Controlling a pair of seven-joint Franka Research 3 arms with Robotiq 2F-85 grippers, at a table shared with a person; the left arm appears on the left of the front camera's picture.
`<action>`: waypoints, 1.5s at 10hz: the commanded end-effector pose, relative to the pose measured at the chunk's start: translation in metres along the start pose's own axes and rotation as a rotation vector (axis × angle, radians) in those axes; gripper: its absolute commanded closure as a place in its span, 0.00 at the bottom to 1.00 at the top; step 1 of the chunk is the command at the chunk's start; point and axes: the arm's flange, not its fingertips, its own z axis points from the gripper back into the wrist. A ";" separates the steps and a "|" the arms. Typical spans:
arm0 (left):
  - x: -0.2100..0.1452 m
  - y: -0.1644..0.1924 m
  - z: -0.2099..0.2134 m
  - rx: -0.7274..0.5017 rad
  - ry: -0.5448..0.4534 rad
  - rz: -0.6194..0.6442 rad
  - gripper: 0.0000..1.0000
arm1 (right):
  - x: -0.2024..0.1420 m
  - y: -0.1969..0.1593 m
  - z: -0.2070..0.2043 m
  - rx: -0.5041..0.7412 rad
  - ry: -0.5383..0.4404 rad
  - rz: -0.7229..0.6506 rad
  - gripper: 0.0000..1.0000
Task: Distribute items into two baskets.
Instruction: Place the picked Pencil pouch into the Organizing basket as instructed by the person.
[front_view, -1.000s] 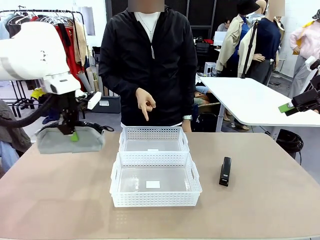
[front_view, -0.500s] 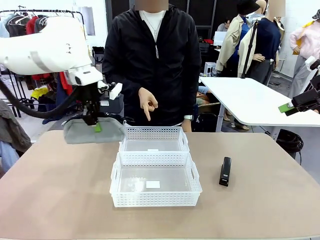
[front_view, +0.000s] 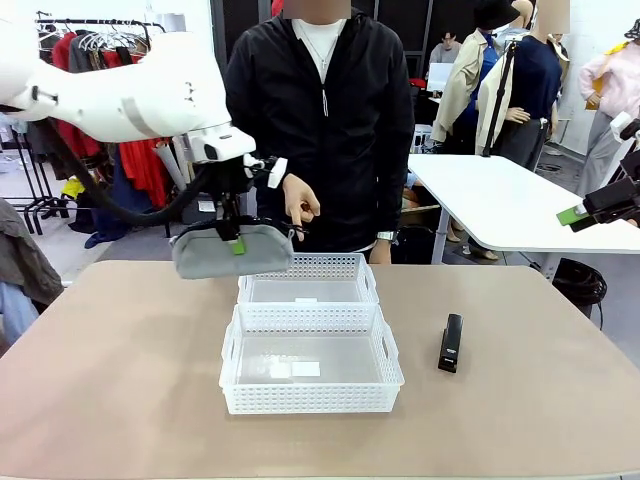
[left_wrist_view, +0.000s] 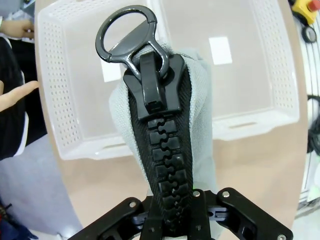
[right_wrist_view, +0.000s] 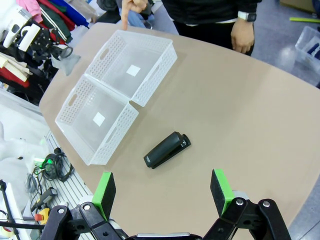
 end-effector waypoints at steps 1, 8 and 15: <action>0.018 0.018 0.000 0.010 0.017 0.052 1.00 | 0.001 0.001 0.001 0.001 -0.003 0.000 0.00; 0.083 0.069 -0.051 0.069 -0.001 0.073 1.00 | 0.001 0.001 0.001 0.001 -0.003 0.000 0.00; 0.111 0.106 -0.123 0.114 0.033 0.038 1.00 | 0.001 0.001 0.001 0.001 -0.003 0.000 0.00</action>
